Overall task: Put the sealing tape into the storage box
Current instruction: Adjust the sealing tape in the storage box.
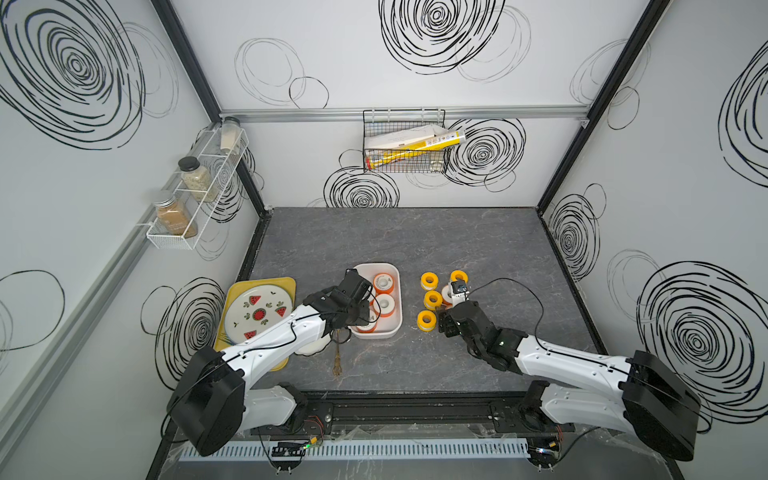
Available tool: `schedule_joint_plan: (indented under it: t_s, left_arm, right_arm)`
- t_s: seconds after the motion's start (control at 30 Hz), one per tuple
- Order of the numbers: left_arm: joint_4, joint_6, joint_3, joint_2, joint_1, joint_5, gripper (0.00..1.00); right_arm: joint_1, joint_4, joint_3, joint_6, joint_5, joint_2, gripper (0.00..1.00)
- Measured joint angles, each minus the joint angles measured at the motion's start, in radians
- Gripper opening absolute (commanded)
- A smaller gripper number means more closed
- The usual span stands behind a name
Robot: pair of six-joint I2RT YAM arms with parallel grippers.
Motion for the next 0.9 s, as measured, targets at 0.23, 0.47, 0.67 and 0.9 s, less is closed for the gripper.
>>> schedule_joint_plan:
  t_s: [0.23,0.47,0.67,0.9]
  left_arm:
    - [0.034,-0.026,0.037,0.124,-0.05,-0.029,0.39]
    - [0.042,-0.032,0.037,0.152,-0.05,-0.054,0.38]
    - [0.06,-0.032,0.036,0.193,-0.05,-0.051,0.38]
    - [0.084,-0.032,0.035,0.232,-0.05,-0.051,0.38]
  right_arm:
    - [0.0,0.024,-0.01,0.009,0.005,-0.01,0.78]
    - [0.0,0.031,-0.011,0.011,0.005,-0.006,0.78]
    - [0.0,0.034,-0.011,0.011,0.004,0.0,0.79]
    - [0.0,0.042,-0.01,0.011,0.004,0.014,0.79]
